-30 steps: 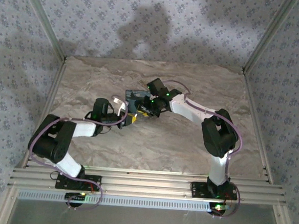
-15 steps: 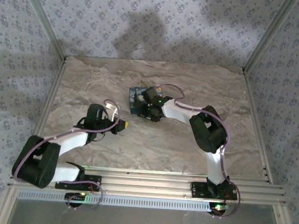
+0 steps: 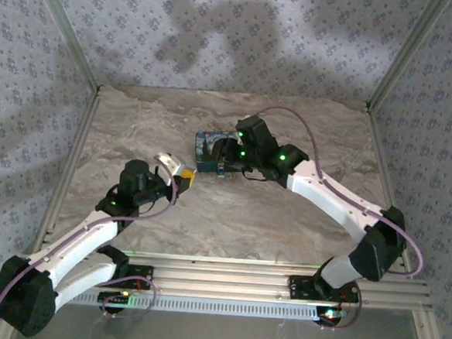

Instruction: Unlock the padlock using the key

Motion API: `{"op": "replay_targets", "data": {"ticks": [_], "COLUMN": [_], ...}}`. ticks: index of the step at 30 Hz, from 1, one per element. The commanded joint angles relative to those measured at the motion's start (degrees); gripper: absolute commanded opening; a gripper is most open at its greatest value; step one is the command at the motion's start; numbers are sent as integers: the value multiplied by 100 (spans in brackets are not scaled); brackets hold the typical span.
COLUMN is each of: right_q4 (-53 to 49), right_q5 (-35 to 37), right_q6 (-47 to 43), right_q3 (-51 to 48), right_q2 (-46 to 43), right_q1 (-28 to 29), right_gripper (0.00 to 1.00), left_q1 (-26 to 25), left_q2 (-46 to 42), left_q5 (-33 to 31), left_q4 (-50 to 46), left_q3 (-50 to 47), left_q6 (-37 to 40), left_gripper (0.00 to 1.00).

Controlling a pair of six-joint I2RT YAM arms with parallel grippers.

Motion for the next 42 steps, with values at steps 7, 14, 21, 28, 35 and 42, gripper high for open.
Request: {"op": "replay_targets", "data": {"ticks": [7, 14, 21, 28, 35, 42], "right_q4": [398, 463, 677, 724, 553, 536], "right_q5": [217, 381, 296, 125, 211, 116], "right_q6": [1062, 1296, 1533, 1561, 1510, 811], "right_q3": [-9, -154, -208, 40, 170, 346], "right_q2": [50, 123, 372, 680, 741, 702], "right_q1": [466, 430, 421, 482, 491, 490], "right_gripper": [44, 37, 43, 33, 8, 0], "left_q1": [-894, -1056, -1068, -1069, -1086, -1121], "left_q2": [478, 510, 373, 236, 177, 172], "left_q5": [-1803, -1890, -1839, -1828, -1840, -1834], "left_q4": [514, 697, 720, 607, 482, 235], "left_q3": [640, 671, 561, 503, 451, 498], "left_q6": [944, 908, 846, 846, 922, 1065], "left_gripper": [0, 0, 0, 0, 0, 0]}}
